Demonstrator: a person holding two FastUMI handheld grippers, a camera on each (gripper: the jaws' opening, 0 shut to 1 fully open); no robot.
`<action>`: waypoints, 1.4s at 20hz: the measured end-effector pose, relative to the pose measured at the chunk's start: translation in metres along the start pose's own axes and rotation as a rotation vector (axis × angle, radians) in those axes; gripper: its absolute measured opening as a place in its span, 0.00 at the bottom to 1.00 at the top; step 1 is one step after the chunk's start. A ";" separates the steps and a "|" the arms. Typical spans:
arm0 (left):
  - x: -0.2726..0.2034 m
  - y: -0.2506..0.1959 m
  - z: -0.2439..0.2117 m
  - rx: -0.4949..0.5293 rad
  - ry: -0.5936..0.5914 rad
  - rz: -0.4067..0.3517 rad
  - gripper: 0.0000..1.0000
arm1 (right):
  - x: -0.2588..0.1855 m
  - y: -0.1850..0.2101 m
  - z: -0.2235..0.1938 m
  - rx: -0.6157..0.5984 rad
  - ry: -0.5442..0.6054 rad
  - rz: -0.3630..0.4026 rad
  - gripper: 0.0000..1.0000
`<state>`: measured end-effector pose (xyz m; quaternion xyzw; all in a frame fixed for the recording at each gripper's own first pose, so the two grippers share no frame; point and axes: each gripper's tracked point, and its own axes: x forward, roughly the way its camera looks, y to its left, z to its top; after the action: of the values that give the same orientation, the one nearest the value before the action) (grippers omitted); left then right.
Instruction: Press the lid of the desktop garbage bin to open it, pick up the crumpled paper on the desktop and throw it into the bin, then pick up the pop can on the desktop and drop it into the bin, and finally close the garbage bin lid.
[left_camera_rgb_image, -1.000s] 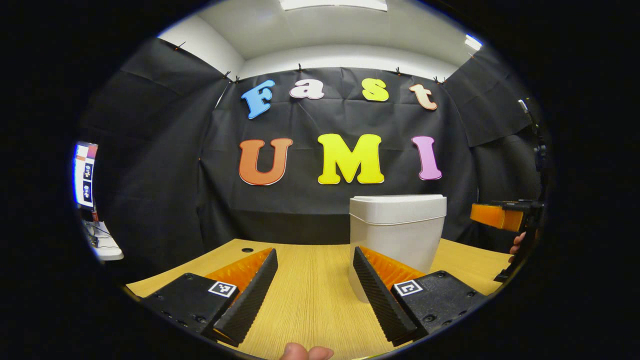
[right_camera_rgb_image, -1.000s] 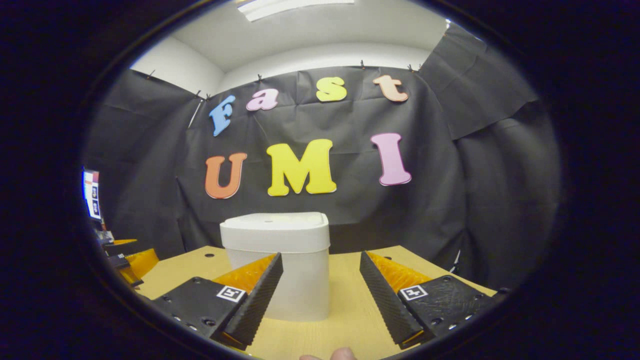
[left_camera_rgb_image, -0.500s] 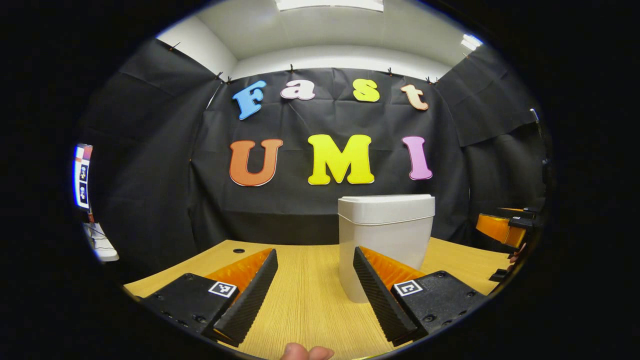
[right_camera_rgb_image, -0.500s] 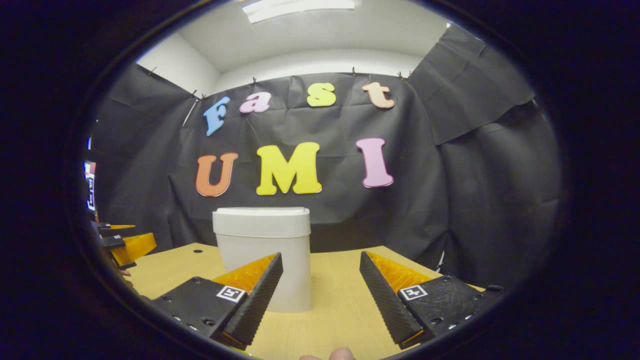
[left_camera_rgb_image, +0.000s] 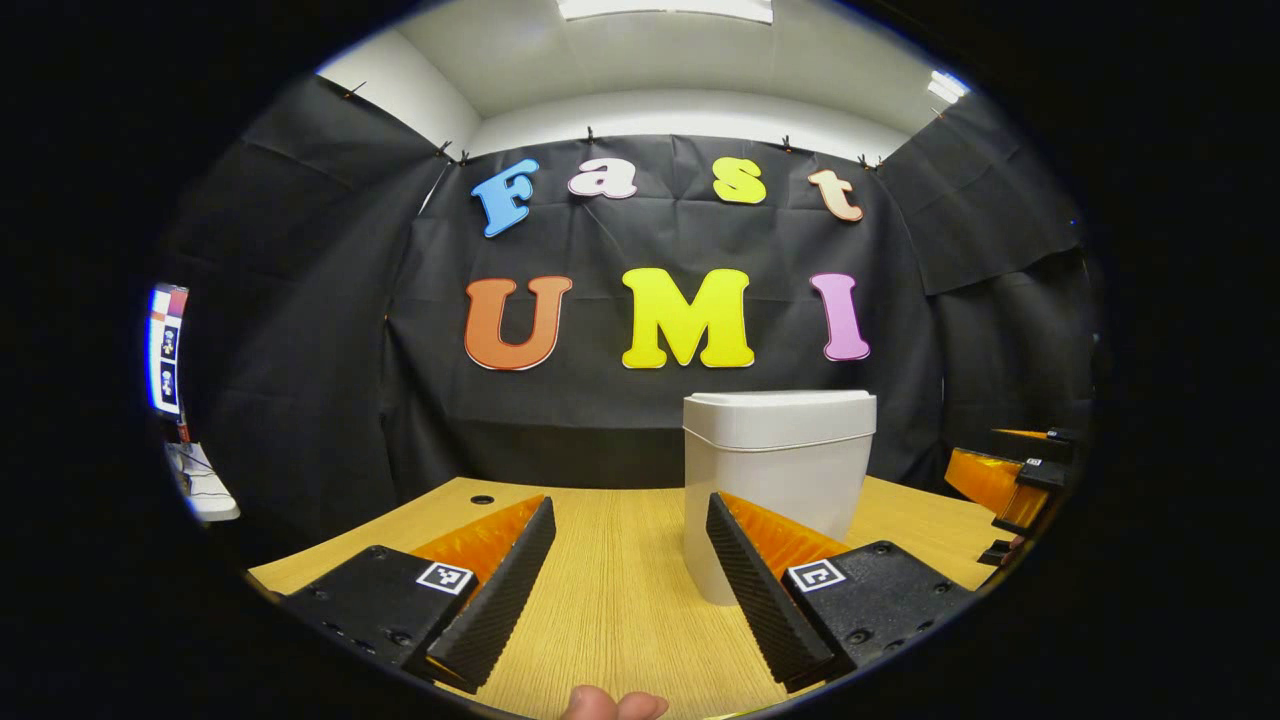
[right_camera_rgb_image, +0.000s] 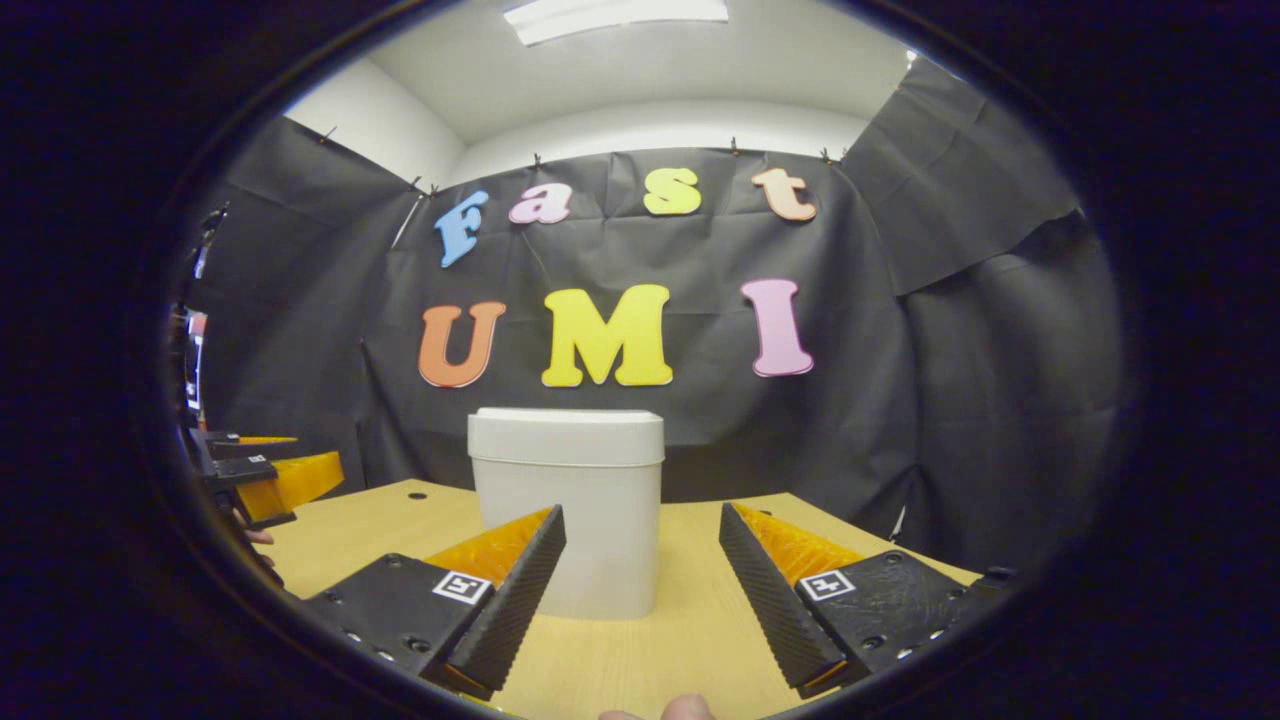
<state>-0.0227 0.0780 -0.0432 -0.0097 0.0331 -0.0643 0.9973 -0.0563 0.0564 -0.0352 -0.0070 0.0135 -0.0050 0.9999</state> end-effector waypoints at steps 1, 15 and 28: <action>-0.001 -0.003 0.002 0.001 -0.005 -0.005 0.98 | 0.000 0.000 -0.001 -0.010 0.004 0.002 0.96; 0.002 -0.010 -0.007 -0.007 0.013 -0.027 0.98 | -0.006 0.008 0.016 -0.018 -0.053 0.007 0.96; -0.003 -0.014 0.005 0.014 -0.017 -0.037 0.98 | -0.011 0.004 0.011 0.018 -0.044 -0.005 0.97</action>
<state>-0.0274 0.0643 -0.0375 -0.0038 0.0242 -0.0829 0.9963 -0.0665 0.0602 -0.0240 0.0019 -0.0084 -0.0077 0.9999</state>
